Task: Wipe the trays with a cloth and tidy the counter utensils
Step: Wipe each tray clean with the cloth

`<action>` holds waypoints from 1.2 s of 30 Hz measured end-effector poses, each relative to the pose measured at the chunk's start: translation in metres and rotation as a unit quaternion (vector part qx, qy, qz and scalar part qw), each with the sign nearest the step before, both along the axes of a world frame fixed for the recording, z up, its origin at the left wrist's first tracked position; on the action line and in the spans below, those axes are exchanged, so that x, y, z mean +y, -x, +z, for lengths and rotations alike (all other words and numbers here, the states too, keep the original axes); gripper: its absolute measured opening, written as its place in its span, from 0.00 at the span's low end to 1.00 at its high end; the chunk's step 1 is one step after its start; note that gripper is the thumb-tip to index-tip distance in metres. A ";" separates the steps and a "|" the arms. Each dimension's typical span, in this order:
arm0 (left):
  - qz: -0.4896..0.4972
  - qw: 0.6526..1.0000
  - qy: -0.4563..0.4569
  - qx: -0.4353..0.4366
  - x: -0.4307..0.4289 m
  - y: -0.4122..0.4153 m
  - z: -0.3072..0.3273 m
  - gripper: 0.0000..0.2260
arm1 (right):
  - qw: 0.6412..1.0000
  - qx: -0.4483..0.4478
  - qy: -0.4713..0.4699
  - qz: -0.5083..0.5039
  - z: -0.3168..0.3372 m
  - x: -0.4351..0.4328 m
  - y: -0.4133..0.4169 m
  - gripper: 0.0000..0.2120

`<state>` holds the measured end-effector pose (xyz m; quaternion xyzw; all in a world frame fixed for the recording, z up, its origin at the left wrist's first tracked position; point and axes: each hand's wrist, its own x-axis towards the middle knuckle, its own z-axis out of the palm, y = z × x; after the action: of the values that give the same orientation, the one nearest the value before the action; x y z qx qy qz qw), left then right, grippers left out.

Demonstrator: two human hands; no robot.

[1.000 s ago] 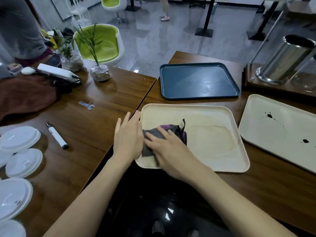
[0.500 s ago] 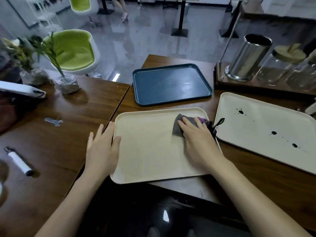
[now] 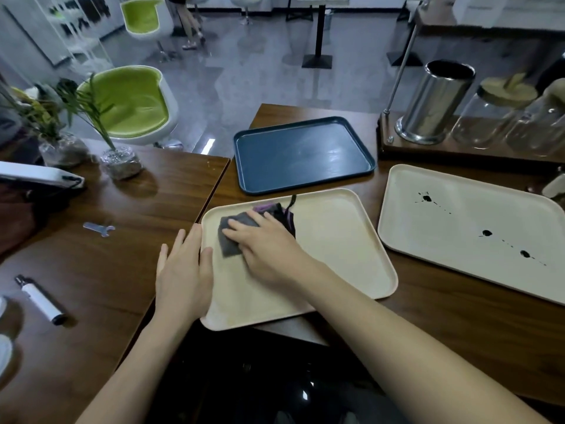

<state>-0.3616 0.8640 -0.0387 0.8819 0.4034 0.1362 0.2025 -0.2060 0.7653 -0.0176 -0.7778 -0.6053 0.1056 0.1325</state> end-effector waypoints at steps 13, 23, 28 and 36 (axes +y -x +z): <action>0.010 0.999 0.000 -0.032 -0.001 0.000 -0.002 0.20 | 0.973 0.171 -0.053 -0.145 0.012 -0.102 -0.067 0.23; 0.026 0.998 0.034 -0.035 -0.011 -0.008 0.015 0.17 | 0.973 0.138 -0.040 -0.183 0.030 -0.104 -0.118 0.18; 0.013 0.999 0.011 -0.050 -0.020 -0.021 0.014 0.16 | 0.980 0.136 -0.024 -0.147 0.030 -0.098 -0.110 0.20; -0.001 0.999 -0.012 -0.039 -0.021 -0.023 0.017 0.16 | 0.962 0.236 -0.029 -0.135 0.021 -0.081 -0.060 0.31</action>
<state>-0.3385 0.8434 -0.0215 0.8784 0.3928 0.1754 0.2081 -0.1458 0.6844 0.0032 -0.8011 -0.4490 0.2500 0.3069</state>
